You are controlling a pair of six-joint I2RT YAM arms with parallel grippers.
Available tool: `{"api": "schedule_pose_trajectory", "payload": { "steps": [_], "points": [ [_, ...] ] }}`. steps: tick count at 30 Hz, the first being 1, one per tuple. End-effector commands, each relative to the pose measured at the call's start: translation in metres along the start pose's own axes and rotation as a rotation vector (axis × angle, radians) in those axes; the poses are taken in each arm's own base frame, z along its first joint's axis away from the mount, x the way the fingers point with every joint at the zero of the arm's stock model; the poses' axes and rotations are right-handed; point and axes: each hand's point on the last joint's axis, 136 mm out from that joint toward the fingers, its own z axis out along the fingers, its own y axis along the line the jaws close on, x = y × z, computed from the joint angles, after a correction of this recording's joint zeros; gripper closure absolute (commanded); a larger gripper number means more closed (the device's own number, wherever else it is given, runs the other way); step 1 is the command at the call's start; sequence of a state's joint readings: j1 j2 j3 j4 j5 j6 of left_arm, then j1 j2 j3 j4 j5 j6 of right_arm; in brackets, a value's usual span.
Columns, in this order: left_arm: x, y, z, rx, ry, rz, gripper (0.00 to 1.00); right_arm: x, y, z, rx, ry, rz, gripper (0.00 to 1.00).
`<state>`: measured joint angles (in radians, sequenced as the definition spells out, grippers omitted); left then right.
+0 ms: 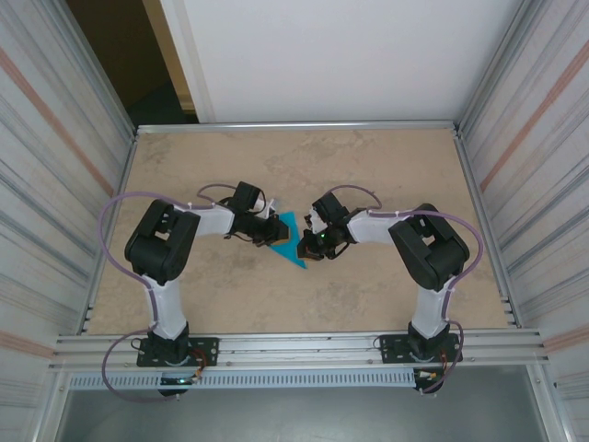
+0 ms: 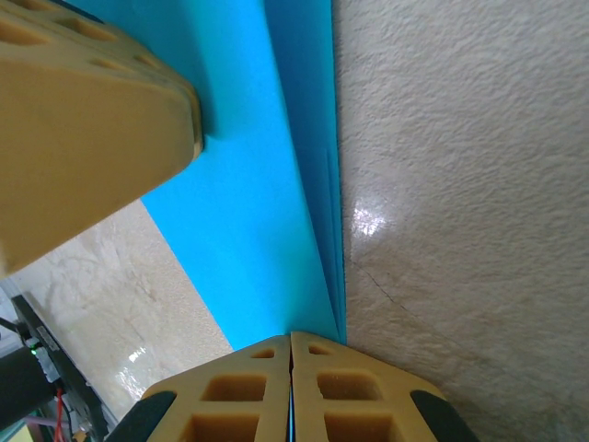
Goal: Fold a paper plane with a square sheet of paper (pick it up from the middle)
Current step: Fourth fold the wing at the center of the table.
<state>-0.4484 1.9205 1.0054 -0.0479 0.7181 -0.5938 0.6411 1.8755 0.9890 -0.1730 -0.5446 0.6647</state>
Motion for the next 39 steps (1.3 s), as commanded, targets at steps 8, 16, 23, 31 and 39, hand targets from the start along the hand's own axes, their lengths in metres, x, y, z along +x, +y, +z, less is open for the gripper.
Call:
{"api": "schedule_pose_trajectory", "payload": {
  "steps": [8, 16, 23, 31, 39],
  "points": [
    [-0.004, 0.029, 0.004, -0.139, -0.008, -0.028, 0.87, 0.044, -0.066, 0.013, 0.262, 0.144, 0.116, 0.92],
    [-0.016, 0.051, -0.005, -0.203, -0.026, -0.065, 0.87, 0.05, -0.077, 0.011, 0.316, 0.16, 0.131, 0.92],
    [-0.04, 0.071, -0.017, -0.254, -0.052, -0.059, 0.86, 0.056, -0.087, 0.011, 0.363, 0.171, 0.132, 0.92],
    [-0.078, 0.086, -0.036, -0.254, -0.123, -0.113, 0.86, 0.057, -0.089, 0.011, 0.378, 0.173, 0.123, 0.92],
    [-0.107, 0.111, -0.055, -0.28, -0.179, -0.166, 0.86, 0.054, -0.088, 0.011, 0.376, 0.163, 0.117, 0.93]
  ]
}}
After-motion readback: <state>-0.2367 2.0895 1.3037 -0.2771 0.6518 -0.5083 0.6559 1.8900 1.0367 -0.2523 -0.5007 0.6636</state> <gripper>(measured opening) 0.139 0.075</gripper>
